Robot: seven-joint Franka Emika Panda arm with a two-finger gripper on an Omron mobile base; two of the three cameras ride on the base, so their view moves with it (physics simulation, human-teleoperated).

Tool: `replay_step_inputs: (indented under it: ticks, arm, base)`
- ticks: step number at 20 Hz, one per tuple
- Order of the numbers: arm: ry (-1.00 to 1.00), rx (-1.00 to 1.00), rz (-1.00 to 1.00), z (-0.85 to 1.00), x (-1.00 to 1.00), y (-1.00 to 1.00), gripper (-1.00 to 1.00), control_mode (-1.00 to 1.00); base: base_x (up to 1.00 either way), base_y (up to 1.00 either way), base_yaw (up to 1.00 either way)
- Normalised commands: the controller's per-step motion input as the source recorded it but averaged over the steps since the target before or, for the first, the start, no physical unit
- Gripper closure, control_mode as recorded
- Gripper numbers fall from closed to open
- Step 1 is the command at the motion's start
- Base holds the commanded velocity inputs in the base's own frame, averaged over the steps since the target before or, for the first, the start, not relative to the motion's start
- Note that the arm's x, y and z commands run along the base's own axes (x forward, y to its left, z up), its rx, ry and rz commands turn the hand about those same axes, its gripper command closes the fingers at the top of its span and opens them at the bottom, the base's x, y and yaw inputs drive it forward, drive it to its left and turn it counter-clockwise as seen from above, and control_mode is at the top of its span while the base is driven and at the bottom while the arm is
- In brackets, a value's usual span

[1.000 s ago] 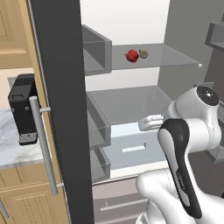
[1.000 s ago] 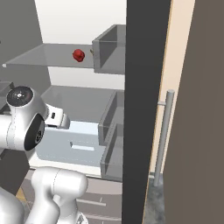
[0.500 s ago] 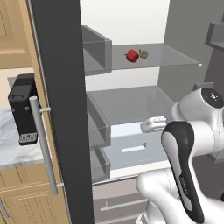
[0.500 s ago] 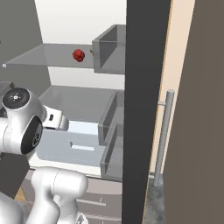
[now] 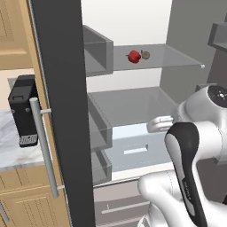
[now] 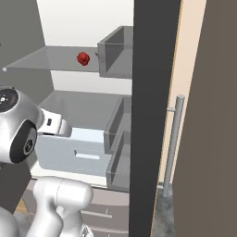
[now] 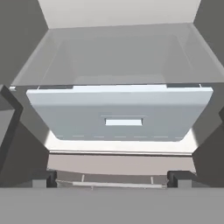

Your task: Retrieve the bottle and the shaker from the cabinet and place them next to the mixing bowl on the counter. Then add garlic from the fridge to the mixing bowl.

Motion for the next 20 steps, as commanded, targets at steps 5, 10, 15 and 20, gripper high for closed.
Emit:
replay_step_inputs:
  ticks: [5, 10, 15, 20]
  arm:
    - [-0.12, 0.00, -0.05, 0.76, 0.00, -0.01, -1.00, -1.00]
    - [-0.05, 0.05, 0.00, 0.76, 0.00, -0.13, -1.00, -1.00]
    - [-0.01, 0.07, 0.00, 0.73, 0.01, -0.26, -1.00, -1.00]
    - [0.00, 0.01, 0.00, 0.40, 0.17, -0.09, -1.00, -1.00]
  base:
    - [0.00, 0.00, 0.00]
    - [0.00, 0.00, 0.00]
    - [0.00, 0.00, 0.00]
    - [0.00, 0.00, 0.00]
